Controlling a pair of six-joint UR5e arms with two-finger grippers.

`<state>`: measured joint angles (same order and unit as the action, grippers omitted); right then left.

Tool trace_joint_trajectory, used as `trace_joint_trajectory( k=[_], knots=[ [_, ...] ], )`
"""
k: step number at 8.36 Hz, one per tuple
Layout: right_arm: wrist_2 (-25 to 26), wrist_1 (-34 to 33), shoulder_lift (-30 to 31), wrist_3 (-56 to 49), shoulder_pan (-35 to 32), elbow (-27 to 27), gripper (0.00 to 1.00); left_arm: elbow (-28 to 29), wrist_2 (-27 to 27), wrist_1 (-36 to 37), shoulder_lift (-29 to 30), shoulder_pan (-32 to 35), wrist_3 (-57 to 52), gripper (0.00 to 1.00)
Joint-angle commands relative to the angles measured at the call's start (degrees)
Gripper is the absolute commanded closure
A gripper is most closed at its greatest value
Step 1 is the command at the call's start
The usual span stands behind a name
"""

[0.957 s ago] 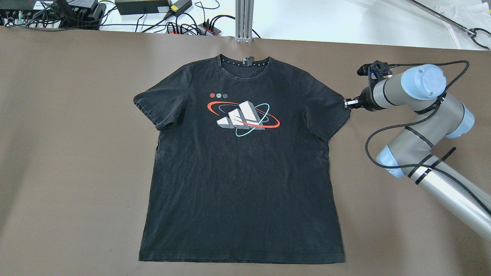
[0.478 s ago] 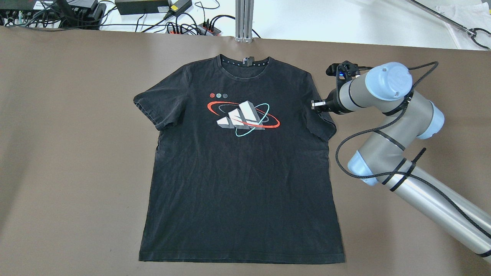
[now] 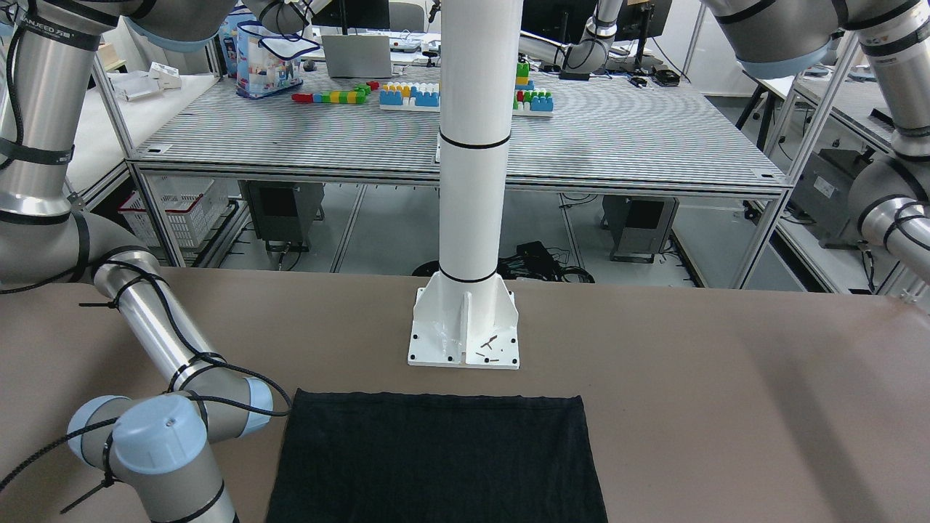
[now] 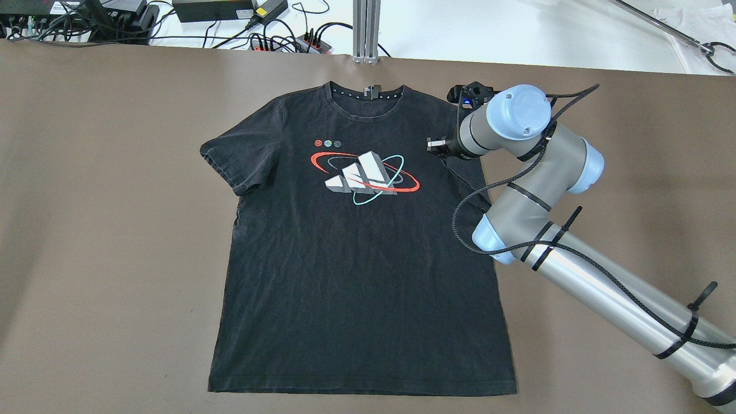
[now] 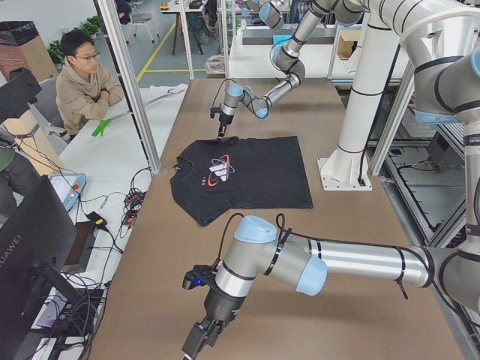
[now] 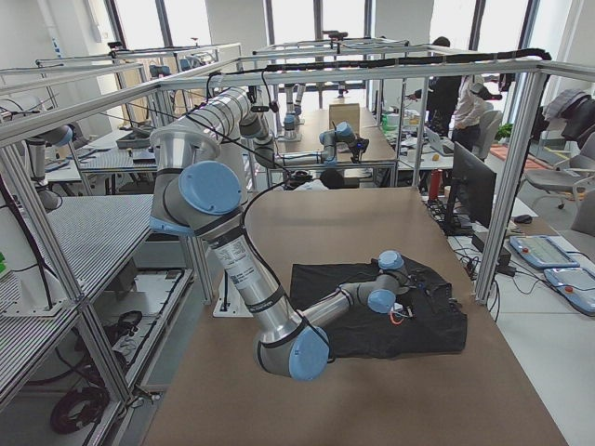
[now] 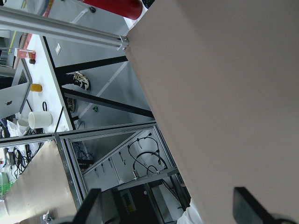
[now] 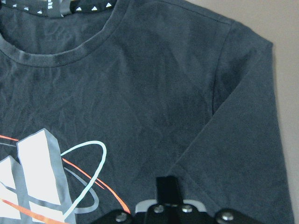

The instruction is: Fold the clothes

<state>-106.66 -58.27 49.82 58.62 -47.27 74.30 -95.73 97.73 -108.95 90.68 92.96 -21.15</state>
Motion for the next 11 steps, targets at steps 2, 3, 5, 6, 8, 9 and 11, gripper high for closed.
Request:
trace_joint_trajectory(
  k=[2, 3, 5, 6, 8, 9, 11],
  knots=[
    [2.6, 0.3, -0.9, 1.7, 1.3, -1.1, 0.57, -0.1, 0.3, 0.1, 0.0, -0.1, 1.2, 0.00],
    [4.2, 0.4, -0.6, 1.8, 1.8, -1.0, 0.05, 0.0, 5.5, 0.3, 0.4, -0.3, 1.3, 0.00],
    [5.1, 0.4, -0.7, 1.8, 2.3, -0.9, 0.05, 0.2, 19.6, 0.4, 3.2, -7.2, 17.6, 0.00],
    [5.1, 0.4, -0.6, 2.3, 2.3, -0.5, 0.05, 0.3, 24.8, 0.1, 5.6, -11.2, 27.0, 0.00],
    [5.1, 0.5, 1.1, 2.5, 2.4, 1.9, 0.05, 1.0, 30.2, -0.3, 11.5, -21.6, 44.4, 0.01],
    [5.1, 0.5, 1.4, 3.8, 2.8, 2.6, 0.06, 4.9, 30.1, -2.3, 16.2, -26.4, 48.6, 0.04],
    [5.1, 0.5, 1.5, 4.6, 3.0, 3.0, 0.06, 14.5, 30.1, -9.9, 22.0, -30.0, 50.5, 0.18]
  ],
)
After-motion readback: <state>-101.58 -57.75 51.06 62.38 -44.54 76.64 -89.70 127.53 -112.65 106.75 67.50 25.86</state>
